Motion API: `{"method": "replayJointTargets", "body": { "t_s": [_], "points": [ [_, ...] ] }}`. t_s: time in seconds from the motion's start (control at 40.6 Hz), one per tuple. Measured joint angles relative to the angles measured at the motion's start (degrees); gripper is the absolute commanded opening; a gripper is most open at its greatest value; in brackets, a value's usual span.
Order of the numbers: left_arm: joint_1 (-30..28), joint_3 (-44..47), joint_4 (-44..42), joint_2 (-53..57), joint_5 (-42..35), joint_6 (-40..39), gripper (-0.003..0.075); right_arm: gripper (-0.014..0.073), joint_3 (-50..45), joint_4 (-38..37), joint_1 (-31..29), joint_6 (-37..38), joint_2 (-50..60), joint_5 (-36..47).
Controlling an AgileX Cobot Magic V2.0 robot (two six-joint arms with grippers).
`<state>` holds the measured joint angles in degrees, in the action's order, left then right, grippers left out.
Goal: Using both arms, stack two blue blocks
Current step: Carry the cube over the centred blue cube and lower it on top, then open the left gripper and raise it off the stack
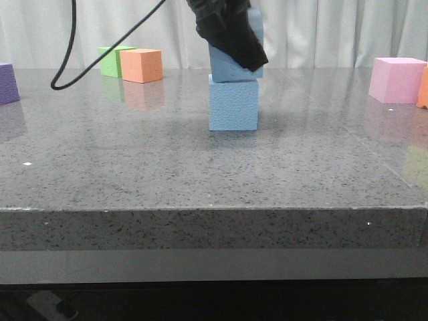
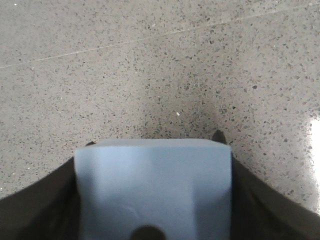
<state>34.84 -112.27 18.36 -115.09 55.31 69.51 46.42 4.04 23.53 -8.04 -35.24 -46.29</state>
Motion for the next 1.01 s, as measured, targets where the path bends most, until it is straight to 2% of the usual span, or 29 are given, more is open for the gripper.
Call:
{"method": "replayJointTargets", "body": {
  "t_s": [0.419, 0.739, 0.862, 1.009],
  "points": [
    [0.1, 0.0, -0.1, -0.4, 0.0, 0.0, 0.06, 0.0602, 0.0, 0.0, 0.0, 0.0, 0.0, 0.0],
    [0.1, 0.0, -1.6, 0.2, -0.7, -1.5, 0.061, 0.0602, 0.0, 0.0, 0.0, 0.0, 0.0, 0.0],
    [0.1, 0.0, -1.5, 2.0, -0.8, -5.0, 0.061, 0.0602, 0.0, 0.0, 0.0, 0.0, 0.0, 0.0],
    [0.1, 0.0, -1.1, 5.3, -0.2, -12.8, 0.061, 0.0602, 0.0, 0.0, 0.0, 0.0, 0.0, 0.0]
  ]
}}
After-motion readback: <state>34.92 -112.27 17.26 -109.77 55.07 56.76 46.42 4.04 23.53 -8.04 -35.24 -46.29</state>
